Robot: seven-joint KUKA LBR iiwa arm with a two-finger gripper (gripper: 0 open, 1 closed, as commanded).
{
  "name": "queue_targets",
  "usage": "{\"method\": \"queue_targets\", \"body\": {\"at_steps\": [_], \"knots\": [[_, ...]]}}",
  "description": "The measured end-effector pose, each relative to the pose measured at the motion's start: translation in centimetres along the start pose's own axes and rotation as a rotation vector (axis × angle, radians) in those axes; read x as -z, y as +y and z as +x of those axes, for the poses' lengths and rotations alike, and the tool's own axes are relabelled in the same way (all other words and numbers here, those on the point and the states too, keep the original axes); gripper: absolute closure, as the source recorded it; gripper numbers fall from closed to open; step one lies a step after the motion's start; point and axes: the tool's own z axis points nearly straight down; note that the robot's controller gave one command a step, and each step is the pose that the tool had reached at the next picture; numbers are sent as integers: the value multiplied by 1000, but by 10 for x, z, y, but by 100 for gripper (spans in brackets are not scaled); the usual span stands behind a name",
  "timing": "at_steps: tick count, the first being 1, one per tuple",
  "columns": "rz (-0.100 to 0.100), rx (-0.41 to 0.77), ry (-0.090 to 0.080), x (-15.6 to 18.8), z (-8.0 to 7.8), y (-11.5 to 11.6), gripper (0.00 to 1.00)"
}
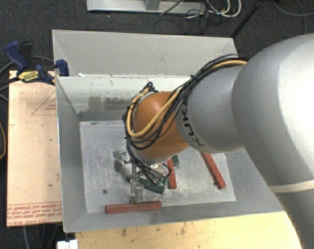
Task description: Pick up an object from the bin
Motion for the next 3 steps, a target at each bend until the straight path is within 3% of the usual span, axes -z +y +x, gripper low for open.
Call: {"method": "queue_targets", "body": {"at_steps": [1,2,3], "knots": [[4,-45,-10,2,31,-82,0],[0,-37,2,0,33,-76,100],[2,13,-6,130,23,-77,100]]}}
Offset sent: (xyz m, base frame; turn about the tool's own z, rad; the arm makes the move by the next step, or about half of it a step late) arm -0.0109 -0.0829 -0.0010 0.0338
